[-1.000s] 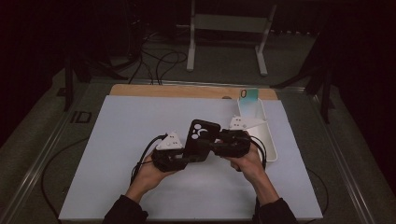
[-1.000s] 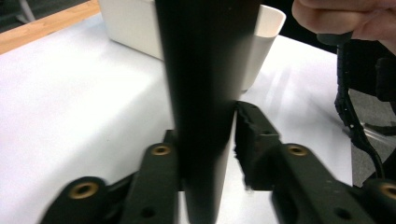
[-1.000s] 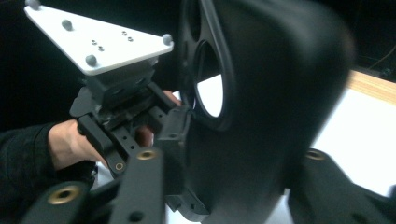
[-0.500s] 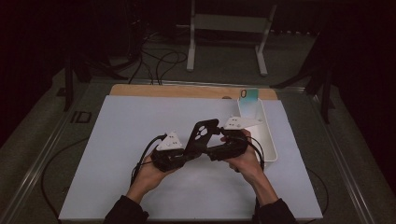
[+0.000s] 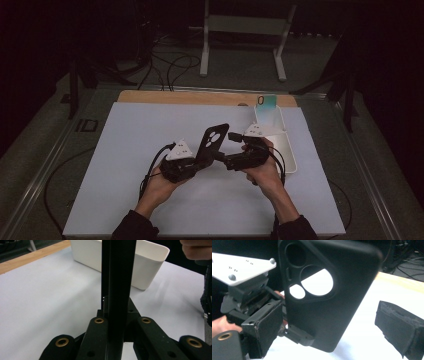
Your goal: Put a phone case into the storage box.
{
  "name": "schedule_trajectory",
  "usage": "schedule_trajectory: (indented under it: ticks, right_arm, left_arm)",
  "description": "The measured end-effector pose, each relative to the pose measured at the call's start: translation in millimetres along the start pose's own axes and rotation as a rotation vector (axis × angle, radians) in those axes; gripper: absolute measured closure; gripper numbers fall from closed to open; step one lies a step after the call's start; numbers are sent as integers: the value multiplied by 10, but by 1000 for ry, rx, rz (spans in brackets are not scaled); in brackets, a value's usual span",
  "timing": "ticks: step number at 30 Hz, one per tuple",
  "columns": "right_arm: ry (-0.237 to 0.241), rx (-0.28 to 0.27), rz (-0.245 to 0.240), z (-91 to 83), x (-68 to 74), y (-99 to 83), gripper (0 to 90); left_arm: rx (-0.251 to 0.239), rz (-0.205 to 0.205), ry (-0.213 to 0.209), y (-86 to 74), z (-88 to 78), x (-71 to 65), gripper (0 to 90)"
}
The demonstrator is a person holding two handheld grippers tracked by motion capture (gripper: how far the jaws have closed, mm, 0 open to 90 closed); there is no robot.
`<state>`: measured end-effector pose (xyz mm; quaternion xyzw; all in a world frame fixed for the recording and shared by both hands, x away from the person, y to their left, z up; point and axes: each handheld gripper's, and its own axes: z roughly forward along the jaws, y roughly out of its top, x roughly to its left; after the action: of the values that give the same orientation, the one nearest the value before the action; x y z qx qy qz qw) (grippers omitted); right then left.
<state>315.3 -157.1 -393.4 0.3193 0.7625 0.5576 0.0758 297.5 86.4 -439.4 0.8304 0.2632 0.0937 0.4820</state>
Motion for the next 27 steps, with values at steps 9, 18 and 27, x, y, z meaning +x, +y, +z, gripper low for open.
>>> schedule_trajectory:
  ticks: [9,18,27]
  right_arm:
    - [-38,-50,54,-21,54,93,82]
    - [-64,-66,107,51,115,178,113]
    - [-99,-83,142,139,110,179,121]
  left_arm:
    - [3,-10,8,-6,10,4,852]
    - [13,-6,19,-16,37,-15,852]
    - [14,-20,15,-18,67,-36,851]
